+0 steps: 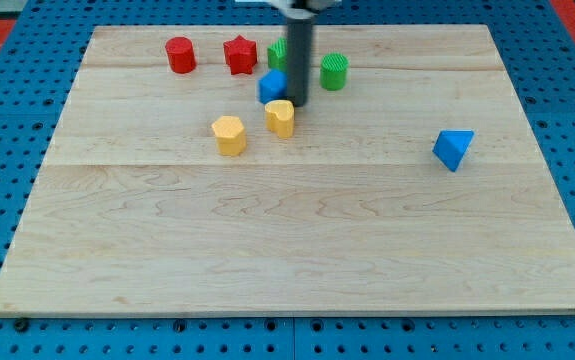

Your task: Move red circle to the red star

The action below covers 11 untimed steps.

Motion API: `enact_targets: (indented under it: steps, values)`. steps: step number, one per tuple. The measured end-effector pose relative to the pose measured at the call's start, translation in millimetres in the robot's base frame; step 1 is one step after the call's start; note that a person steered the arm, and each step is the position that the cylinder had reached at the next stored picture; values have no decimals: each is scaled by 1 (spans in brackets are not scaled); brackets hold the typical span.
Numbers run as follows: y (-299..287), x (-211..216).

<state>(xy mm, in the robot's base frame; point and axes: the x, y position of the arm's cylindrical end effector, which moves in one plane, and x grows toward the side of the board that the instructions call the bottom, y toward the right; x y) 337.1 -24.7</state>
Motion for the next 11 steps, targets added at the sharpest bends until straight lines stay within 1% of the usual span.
enact_targets:
  steps: [1, 2, 6, 7, 8, 9, 10, 11]
  values:
    - [-45, -3]
    - [-35, 8]
    - [-34, 1]
    - [-34, -25]
    - [-34, -31]
    - [-50, -36]
    - [-34, -38]
    - [-30, -70]
